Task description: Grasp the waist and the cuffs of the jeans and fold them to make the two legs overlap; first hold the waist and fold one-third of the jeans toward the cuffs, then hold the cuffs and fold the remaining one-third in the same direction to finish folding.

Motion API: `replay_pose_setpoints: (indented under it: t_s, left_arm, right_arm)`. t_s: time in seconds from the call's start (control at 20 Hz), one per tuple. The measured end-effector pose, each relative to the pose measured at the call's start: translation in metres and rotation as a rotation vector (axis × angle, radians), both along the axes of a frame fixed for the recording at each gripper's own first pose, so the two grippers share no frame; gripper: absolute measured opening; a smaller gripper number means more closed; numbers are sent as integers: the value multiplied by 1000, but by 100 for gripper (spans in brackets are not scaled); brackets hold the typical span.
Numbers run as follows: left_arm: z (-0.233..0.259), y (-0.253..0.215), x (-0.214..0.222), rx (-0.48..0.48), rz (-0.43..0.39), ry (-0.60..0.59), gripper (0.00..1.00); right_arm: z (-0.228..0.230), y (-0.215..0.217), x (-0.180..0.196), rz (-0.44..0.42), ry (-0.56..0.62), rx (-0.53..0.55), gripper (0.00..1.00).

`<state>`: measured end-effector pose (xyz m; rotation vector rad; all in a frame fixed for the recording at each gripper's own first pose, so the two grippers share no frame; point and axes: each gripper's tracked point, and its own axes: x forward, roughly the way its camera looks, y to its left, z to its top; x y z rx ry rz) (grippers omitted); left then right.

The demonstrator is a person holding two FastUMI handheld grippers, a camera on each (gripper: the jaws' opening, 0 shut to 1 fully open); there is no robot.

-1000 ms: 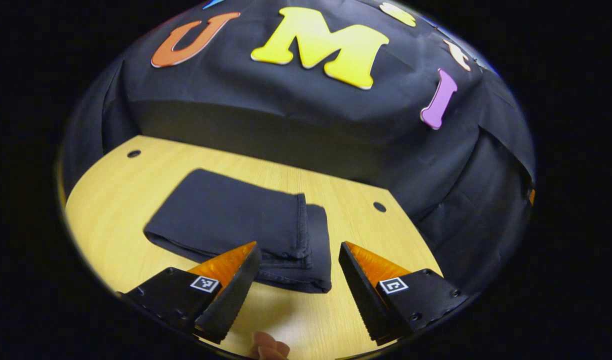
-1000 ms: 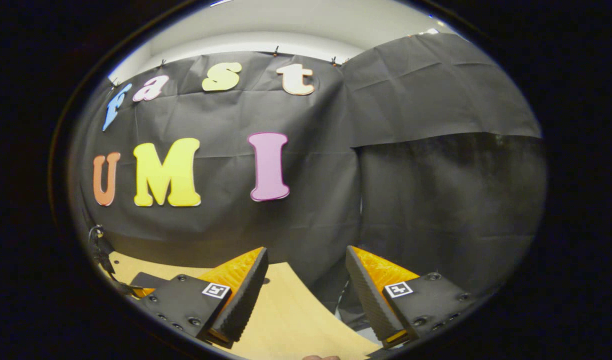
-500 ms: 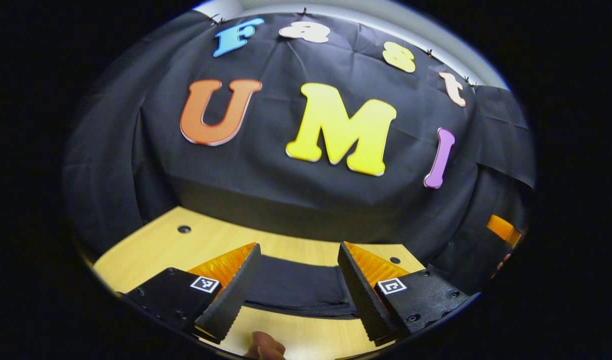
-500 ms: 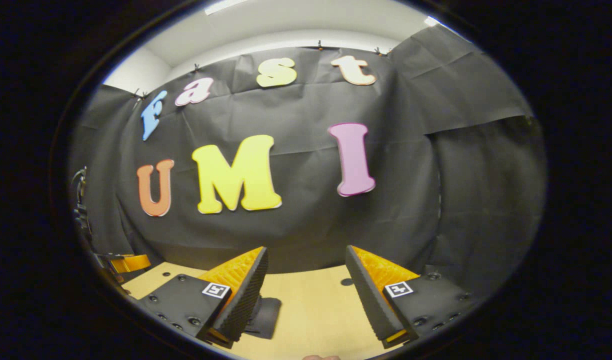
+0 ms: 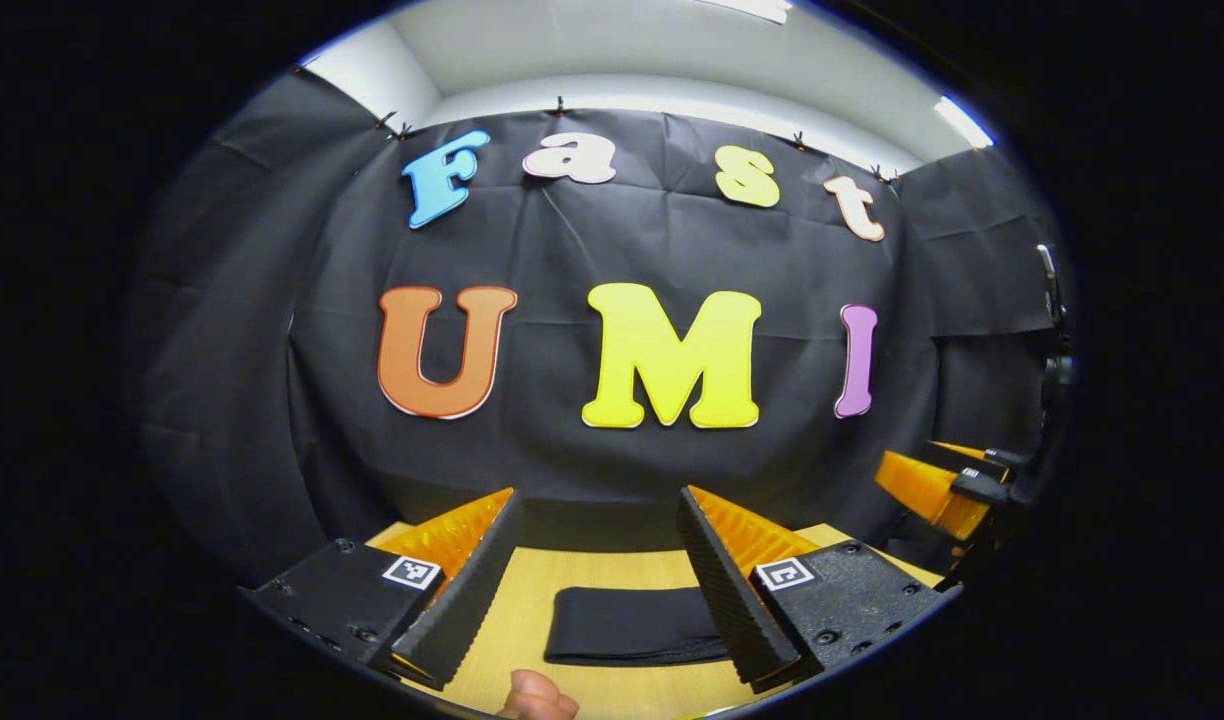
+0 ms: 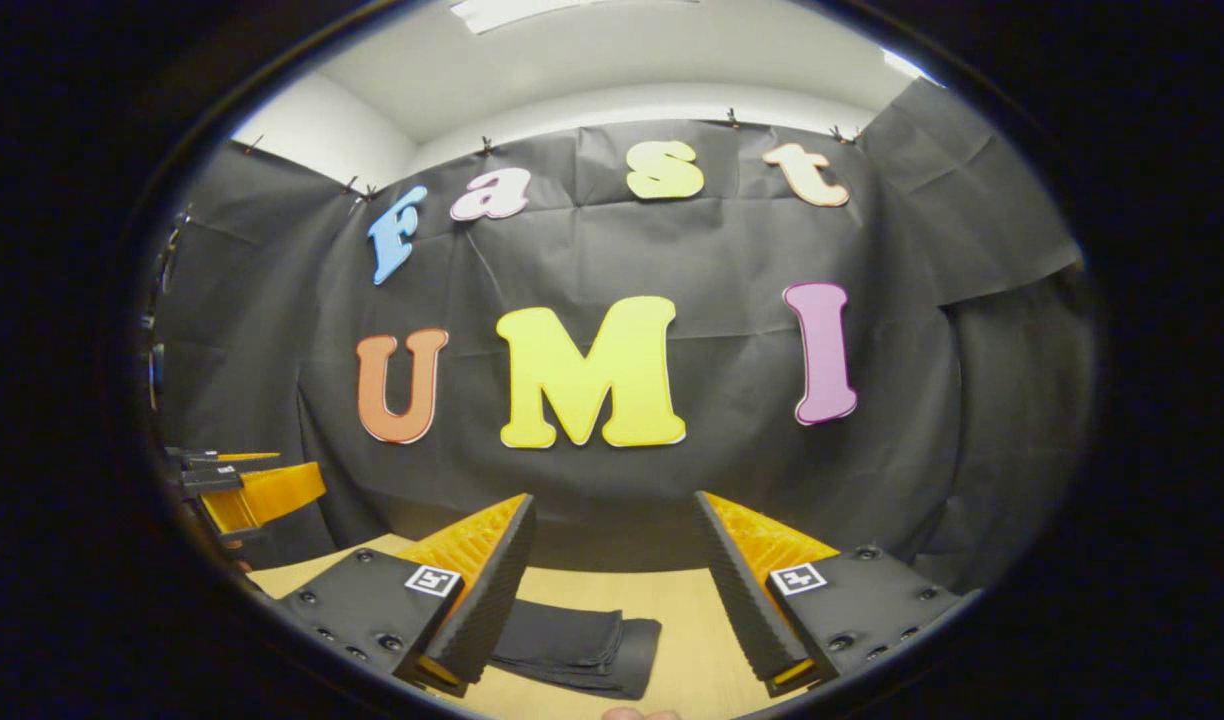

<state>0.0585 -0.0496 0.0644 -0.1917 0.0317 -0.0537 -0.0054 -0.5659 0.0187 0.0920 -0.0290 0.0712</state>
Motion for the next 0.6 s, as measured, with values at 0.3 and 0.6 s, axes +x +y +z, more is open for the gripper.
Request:
replay_pose_setpoints:
  t_s: [0.3, 0.6]
  left_arm:
    - [-16, 9, -13, 15, 16, 17, 98]
    - [-29, 20, -15, 6, 19, 49, 99]
  right_arm:
    - [-25, 25, -17, 2, 37, -38, 94]
    - [-30, 29, -17, -7, 61, -23, 94]
